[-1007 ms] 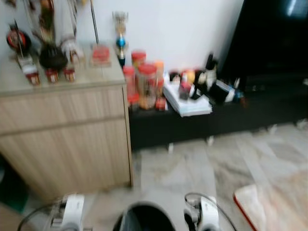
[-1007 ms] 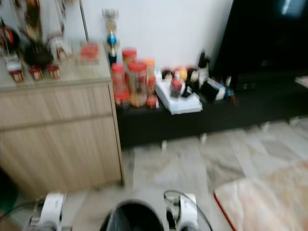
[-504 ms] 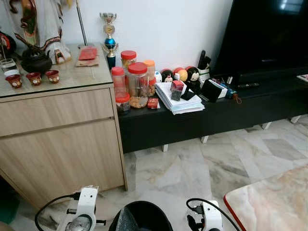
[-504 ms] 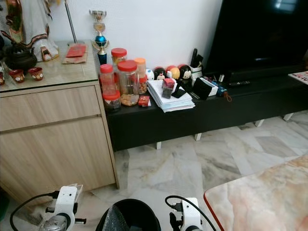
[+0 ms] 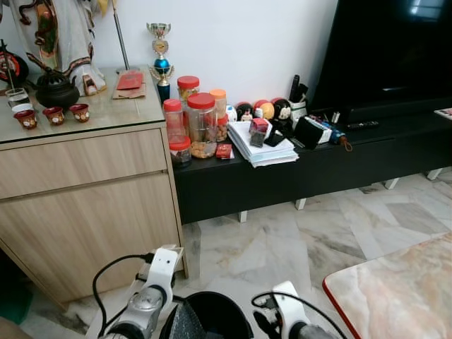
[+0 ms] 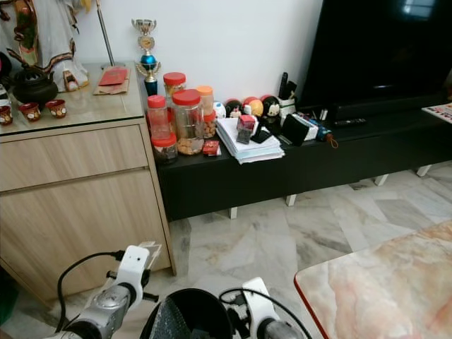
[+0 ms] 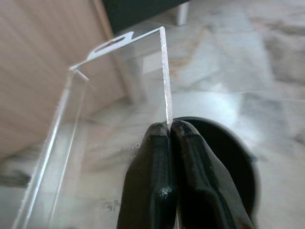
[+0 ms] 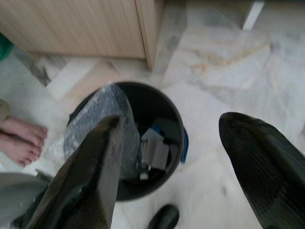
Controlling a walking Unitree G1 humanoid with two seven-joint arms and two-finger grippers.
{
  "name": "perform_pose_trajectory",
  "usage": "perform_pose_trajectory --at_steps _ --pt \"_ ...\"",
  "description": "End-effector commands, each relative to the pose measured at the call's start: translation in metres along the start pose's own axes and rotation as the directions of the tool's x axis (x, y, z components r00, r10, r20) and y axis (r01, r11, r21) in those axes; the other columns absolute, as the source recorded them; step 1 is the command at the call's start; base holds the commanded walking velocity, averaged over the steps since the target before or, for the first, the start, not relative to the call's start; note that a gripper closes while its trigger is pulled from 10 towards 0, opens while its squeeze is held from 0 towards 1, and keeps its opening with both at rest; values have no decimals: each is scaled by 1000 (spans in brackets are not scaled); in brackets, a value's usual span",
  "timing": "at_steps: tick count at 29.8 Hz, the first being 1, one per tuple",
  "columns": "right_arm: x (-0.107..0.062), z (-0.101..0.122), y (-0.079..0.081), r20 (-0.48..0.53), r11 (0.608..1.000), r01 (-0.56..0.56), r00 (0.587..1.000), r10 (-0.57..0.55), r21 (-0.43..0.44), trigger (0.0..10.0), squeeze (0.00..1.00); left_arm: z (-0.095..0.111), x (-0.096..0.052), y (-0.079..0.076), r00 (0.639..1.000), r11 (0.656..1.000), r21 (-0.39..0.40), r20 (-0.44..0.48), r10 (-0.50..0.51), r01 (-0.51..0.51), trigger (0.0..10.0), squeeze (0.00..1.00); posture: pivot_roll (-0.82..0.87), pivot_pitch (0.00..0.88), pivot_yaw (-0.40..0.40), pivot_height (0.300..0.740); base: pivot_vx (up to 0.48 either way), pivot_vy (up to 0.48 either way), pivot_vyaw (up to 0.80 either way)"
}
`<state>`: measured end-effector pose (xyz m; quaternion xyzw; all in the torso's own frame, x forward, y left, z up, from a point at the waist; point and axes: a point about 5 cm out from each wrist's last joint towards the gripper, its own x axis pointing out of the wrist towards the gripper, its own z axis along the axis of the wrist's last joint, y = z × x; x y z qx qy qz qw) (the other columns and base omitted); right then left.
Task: Picking trash to rubbish bin
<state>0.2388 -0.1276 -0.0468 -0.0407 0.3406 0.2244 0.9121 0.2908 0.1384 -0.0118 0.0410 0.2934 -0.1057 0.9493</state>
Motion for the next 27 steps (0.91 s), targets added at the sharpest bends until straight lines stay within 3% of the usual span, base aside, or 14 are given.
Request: perform_pose_trajectory --at_steps 1,7,14,20,21,27 --pt "3 14 0 37 1000 -7 999 7 -13 10000 0 4 2 -8 998 997 -45 -5 -57 57 10000 0 133 22 -41 740 0 0 0" --pt "4 29 1 93 998 -34 995 38 -48 10000 0 5 4 -26 982 976 -116 -2 -186 185 10000 16 120 26 -47 740 0 0 0" --pt "3 30 1 92 998 -34 995 39 -58 10000 0 -3 2 -35 974 969 -117 -32 -224 219 10000 0 118 27 -52 740 0 0 0" --pt "1 29 0 88 998 -27 996 32 -61 10000 0 -10 1 -43 963 951 -183 -52 -264 250 10000 0 112 30 -53 740 0 0 0" --pt "0 28 -2 89 998 -24 996 30 -61 10000 0 -11 1 -47 957 946 -175 -53 -286 273 10000 122 111 32 -57 740 0 0 0" --pt "-1 33 -7 100 998 -11 995 17 -63 10000 0 -7 1 -50 952 938 -192 -44 -302 288 10000 106 106 34 -57 740 0 0 0"
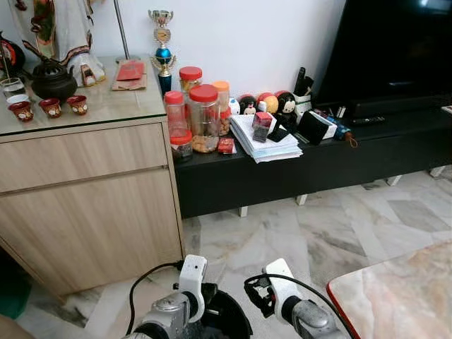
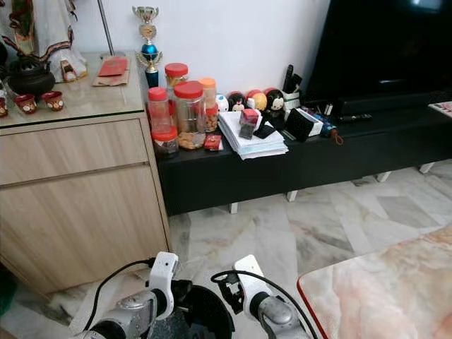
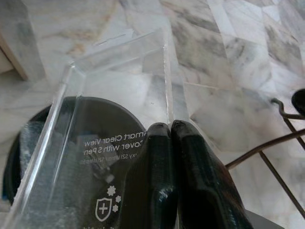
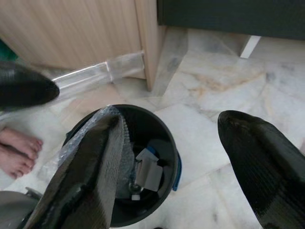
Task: Picking trash to rubbish bin
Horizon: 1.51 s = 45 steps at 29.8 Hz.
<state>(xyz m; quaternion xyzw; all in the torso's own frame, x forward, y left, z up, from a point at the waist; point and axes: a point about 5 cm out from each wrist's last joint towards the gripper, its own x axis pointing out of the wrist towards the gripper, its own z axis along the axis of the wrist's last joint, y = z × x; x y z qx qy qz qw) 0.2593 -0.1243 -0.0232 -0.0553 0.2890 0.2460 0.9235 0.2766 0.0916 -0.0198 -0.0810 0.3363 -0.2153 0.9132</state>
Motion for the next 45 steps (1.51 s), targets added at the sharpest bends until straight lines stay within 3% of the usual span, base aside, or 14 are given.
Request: perform_pose_trajectory --at_steps 1,2,3,4,5,22,25,26,30,35,36,39,45 --pt "-1 2 -3 4 1000 8 1000 -8 -1 10000 0 0 0 -1 1000 1000 -9 -9 -15 14 10000 114 106 34 -57 740 0 0 0" --pt "-1 2 -3 4 1000 8 1000 -8 -2 10000 0 0 0 -1 1000 1000 -9 -10 -16 16 10000 114 106 34 -57 740 0 0 0" --pt "-1 2 -3 4 1000 9 1000 -9 -2 10000 0 0 0 -1 1000 1000 -10 -9 -18 18 10000 800 106 34 -57 740 0 0 0" --pt "-1 2 -3 5 1000 8 1000 -8 -1 10000 0 0 0 -1 1000 1000 -11 -9 -19 19 10000 800 106 34 -57 740 0 0 0" --pt "-1 2 -3 5 1000 9 1000 -9 -1 10000 0 0 0 -1 1000 1000 -12 -9 -19 19 10000 1000 106 34 -57 740 0 0 0" --pt "-3 1 -4 -4 1000 17 1000 -17 3 10000 0 2 -1 4 1000 1000 -24 4 -7 7 10000 1000 106 34 -57 740 0 0 0" --pt "-3 1 -5 2 1000 25 1000 -25 8 10000 0 5 -3 9 1000 1000 17 12 22 -22 10000 1000 106 34 -57 740 0 0 0" --pt "-3 0 -5 7 999 34 999 -34 22 10000 0 10 -5 18 997 996 60 29 68 -70 10000 0 106 34 -57 740 0 0 0" --pt "-3 -7 -4 -18 999 44 999 -43 33 10000 0 14 -10 29 992 986 110 52 116 -121 10000 0 106 34 -57 740 0 0 0" --pt "-6 -27 -2 -94 995 83 993 -78 53 10000 0 8 -21 49 976 941 257 55 212 -219 10000 0 106 34 -57 740 0 0 0" --pt "-6 -27 -2 -94 995 83 993 -78 53 10000 0 8 -21 49 976 941 257 55 212 -219 10000 0 106 34 -57 740 0 0 0" --pt "-11 -43 -1 -137 990 110 986 -97 91 10000 0 -7 -40 78 923 892 239 62 380 -383 10000 0 134 40 -49 740 0 0 0" --pt "-19 -61 -3 -205 980 167 968 -142 111 10000 0 -36 -61 101 859 836 231 -1 513 -499 10000 0 138 37 -45 740 0 0 0"
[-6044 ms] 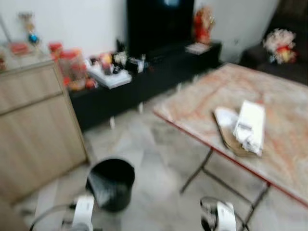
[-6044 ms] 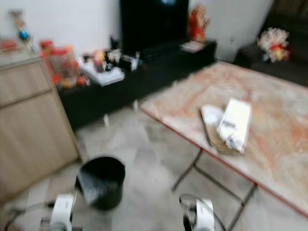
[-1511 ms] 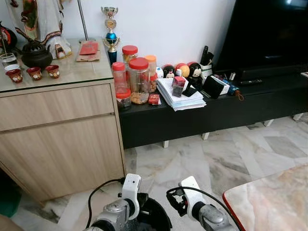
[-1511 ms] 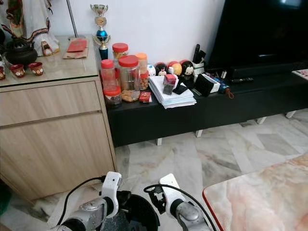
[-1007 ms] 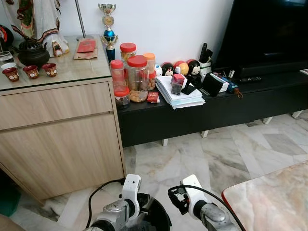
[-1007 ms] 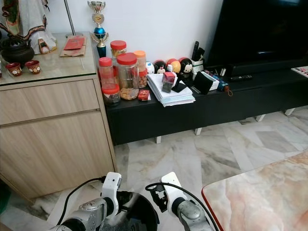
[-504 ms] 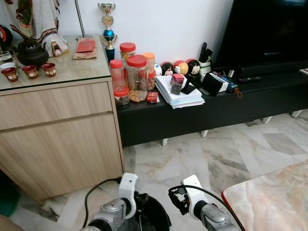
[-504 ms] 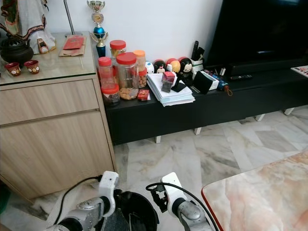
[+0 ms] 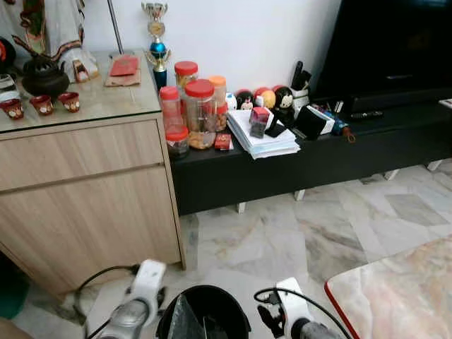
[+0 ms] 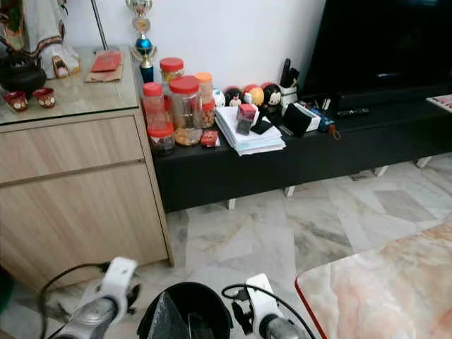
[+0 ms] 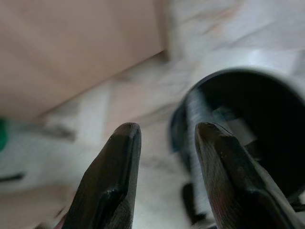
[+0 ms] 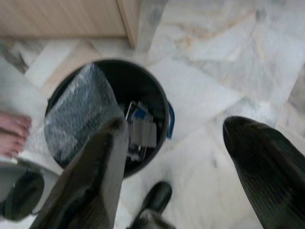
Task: Picking trash to rubbish bin
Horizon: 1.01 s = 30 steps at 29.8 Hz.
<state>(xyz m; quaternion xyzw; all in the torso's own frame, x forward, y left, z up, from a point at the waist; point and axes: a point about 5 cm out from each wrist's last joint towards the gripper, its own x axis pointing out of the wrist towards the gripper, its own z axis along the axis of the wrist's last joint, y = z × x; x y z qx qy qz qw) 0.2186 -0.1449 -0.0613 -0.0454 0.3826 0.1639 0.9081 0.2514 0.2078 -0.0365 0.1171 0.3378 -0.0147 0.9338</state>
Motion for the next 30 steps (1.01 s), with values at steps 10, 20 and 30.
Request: perform_pose_trajectory --at_steps 10,20,30 --pt "-14 -43 -13 -128 990 124 985 -114 70 10000 0 -61 -20 10 975 992 -6 -186 119 -122 10000 0 141 17 -36 740 0 0 0" --pt "-23 -65 -16 -182 975 181 971 -156 128 10000 0 -73 -26 10 968 989 -34 -212 135 -146 10000 0 135 4 -27 740 0 0 0" --pt "-23 -65 -14 -184 973 183 971 -155 142 10000 0 -69 -25 9 972 989 -43 -197 130 -141 10000 0 133 0 -22 740 -27 0 0"
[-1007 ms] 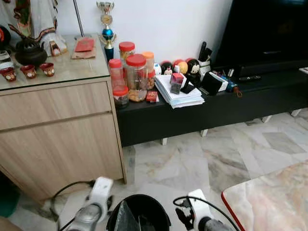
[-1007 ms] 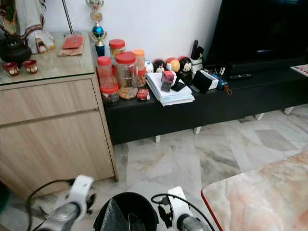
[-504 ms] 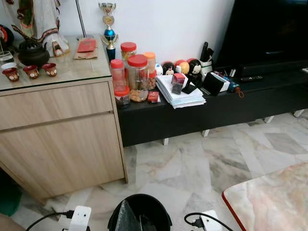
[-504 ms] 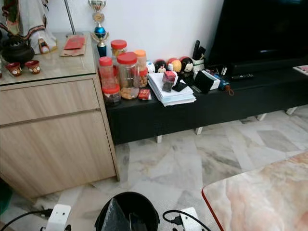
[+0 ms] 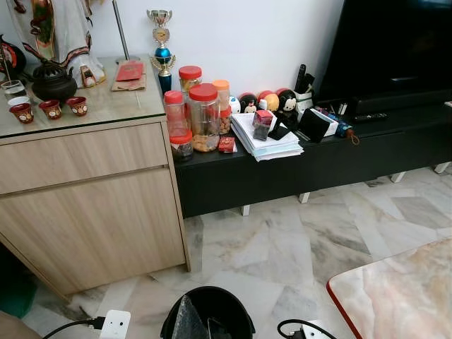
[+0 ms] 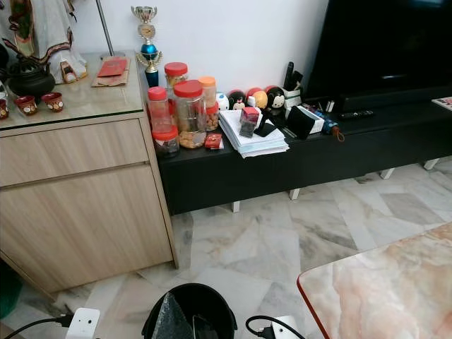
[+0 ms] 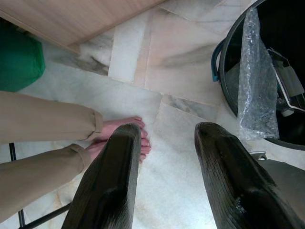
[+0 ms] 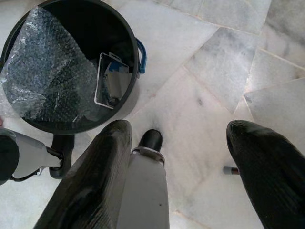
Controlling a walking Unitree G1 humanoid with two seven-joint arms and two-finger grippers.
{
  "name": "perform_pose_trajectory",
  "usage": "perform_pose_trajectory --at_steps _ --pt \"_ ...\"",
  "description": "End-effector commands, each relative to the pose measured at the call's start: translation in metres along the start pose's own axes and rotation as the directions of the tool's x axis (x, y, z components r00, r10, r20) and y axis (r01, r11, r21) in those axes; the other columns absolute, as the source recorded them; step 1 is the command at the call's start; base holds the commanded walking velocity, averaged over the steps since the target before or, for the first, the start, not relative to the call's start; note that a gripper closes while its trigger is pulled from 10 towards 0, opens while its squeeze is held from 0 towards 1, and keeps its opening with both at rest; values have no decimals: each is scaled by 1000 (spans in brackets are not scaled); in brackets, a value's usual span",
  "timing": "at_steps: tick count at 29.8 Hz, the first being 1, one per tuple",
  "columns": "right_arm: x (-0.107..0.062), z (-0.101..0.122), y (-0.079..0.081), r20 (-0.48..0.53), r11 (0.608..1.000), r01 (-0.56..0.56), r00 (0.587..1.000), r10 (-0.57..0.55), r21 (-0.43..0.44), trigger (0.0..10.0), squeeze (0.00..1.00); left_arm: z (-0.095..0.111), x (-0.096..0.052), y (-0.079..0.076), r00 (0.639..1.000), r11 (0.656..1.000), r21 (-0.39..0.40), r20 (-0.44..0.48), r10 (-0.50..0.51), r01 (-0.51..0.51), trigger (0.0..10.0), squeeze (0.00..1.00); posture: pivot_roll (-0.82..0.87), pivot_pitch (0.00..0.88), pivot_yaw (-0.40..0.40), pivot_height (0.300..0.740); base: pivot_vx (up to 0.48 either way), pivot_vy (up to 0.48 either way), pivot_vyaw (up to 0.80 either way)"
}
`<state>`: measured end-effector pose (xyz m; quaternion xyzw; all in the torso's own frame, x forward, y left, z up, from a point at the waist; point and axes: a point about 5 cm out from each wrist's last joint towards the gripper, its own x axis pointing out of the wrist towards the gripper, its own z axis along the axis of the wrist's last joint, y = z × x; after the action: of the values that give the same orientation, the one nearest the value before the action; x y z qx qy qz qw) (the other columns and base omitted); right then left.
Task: Picking trash to rubbish bin
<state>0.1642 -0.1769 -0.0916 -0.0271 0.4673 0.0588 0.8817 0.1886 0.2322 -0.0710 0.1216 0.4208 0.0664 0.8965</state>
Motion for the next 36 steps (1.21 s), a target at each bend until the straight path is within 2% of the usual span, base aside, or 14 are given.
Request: perform_pose_trajectory --at_steps 1,18,36 --pt "0 -1 0 4 1000 7 1000 -7 23 10000 0 2 0 -1 1000 1000 -18 4 0 0 10000 0 132 0 -21 740 -281 0 0" --pt "-1 -9 3 -24 999 1 1000 -1 32 10000 0 5 1 -1 1000 1000 -14 15 -7 7 10000 0 130 0 -18 740 -306 0 0" --pt "-1 -6 2 0 999 4 1000 -4 54 10000 0 5 1 -1 1000 1000 -17 18 -7 7 10000 0 129 0 -22 740 -311 0 0"
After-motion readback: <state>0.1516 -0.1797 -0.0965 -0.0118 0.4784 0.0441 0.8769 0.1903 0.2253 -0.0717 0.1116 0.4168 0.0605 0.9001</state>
